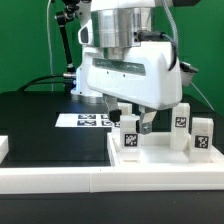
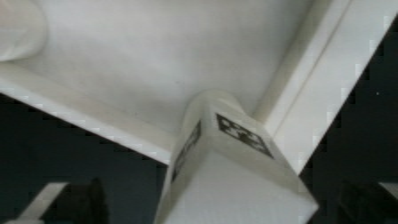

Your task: Assemble square table

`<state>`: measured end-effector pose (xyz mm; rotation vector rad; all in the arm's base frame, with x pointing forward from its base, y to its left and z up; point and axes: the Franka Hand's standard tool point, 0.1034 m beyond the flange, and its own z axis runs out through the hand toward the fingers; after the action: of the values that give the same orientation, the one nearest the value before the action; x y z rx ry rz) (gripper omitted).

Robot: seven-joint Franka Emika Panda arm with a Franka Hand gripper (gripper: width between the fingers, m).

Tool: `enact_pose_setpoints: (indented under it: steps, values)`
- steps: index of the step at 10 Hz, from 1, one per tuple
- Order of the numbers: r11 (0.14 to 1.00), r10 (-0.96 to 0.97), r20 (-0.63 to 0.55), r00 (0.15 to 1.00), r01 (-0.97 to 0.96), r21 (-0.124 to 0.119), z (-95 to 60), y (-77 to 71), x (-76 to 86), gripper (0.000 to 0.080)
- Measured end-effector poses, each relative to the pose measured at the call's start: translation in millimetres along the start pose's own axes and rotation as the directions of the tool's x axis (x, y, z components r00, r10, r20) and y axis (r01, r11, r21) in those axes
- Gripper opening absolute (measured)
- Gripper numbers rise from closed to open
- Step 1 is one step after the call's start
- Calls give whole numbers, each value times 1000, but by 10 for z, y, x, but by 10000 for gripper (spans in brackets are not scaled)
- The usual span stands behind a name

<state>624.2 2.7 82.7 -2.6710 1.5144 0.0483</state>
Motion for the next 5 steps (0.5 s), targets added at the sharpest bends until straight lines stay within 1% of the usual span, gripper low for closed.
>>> enact_pose_setpoints:
  steps: [1, 3, 4, 5]
  values:
    - [996, -89, 0, 996, 89, 0, 0, 1, 1, 649]
    - [980, -200, 0, 980, 200, 1, -8, -8, 2, 649]
    - [943, -333, -8, 943, 333, -7, -9, -7, 11, 649]
    - [908, -419, -14, 908, 419, -11, 2, -9, 13, 649]
